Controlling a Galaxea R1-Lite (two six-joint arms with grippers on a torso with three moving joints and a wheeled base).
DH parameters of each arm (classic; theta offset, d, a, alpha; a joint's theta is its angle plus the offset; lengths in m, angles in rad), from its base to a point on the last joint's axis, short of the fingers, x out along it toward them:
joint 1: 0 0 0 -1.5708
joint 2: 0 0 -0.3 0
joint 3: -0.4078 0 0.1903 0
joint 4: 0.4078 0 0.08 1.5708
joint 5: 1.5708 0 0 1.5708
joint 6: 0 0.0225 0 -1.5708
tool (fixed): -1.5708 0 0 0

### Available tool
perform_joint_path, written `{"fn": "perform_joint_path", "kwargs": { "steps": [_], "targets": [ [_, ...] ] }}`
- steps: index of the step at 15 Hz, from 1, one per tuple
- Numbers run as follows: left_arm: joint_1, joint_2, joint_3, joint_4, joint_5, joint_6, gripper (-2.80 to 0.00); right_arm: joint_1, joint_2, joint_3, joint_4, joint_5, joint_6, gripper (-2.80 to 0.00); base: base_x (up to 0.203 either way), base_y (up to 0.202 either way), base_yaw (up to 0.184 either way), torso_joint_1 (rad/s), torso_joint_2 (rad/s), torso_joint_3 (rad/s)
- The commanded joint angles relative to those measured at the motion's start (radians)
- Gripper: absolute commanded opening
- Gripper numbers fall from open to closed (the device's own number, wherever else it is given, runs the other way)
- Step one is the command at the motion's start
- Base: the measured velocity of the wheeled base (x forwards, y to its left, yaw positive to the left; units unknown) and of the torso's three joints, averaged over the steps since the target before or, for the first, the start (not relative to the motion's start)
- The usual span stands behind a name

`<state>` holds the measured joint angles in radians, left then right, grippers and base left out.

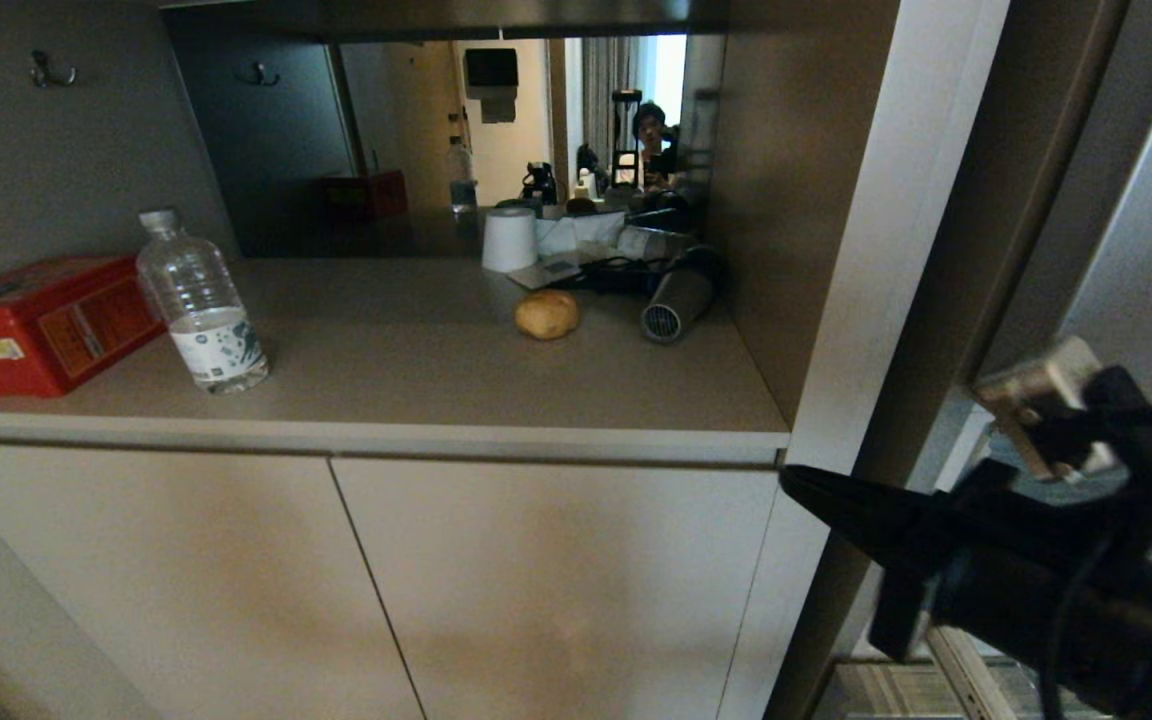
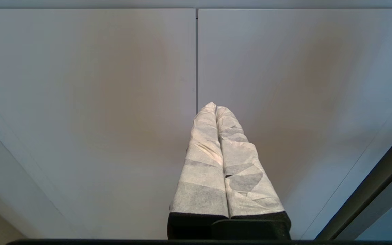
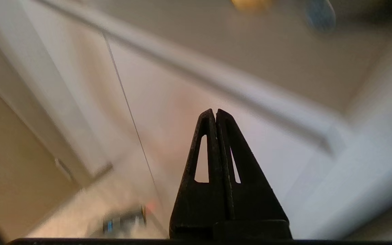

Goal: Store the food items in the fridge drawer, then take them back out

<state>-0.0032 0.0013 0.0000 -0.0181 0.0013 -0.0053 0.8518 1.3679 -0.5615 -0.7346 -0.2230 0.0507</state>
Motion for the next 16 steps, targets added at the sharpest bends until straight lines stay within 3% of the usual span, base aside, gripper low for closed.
{"fn": "perform_joint_path", "kwargs": {
  "steps": [1, 6, 10, 13, 16],
  "targets": [
    [0.000, 0.000, 0.006, 0.000, 0.000, -0.001, -2.80, 0.029, 0.205, -0.119, -0.058, -0.008, -0.010, -2.80, 0.000, 0.000, 0.000, 0.000, 0.00, 0.000],
    [0.000, 0.000, 0.006, 0.000, 0.000, -0.001, -2.80, 0.037, 0.434, -0.427, -0.116, -0.055, -0.048, -2.80, 0.000, 0.000, 0.000, 0.000, 0.00, 0.000],
    [0.000, 0.000, 0.006, 0.000, 0.000, -0.001, -2.80, 0.017, 0.572, -0.625, -0.119, -0.141, -0.134, -2.80, 0.000, 0.000, 0.000, 0.000, 0.00, 0.000],
    [0.000, 0.000, 0.006, 0.000, 0.000, -0.001, -2.80, 0.024, 0.528, -0.604, -0.115, -0.171, -0.149, -2.80, 0.000, 0.000, 0.000, 0.000, 0.00, 0.000],
    [0.000, 0.000, 0.006, 0.000, 0.000, -0.001, -2.80, 0.051, 0.368, -0.439, -0.113, -0.182, -0.150, -2.80, 0.000, 0.000, 0.000, 0.000, 0.00, 0.000]
  ]
}}
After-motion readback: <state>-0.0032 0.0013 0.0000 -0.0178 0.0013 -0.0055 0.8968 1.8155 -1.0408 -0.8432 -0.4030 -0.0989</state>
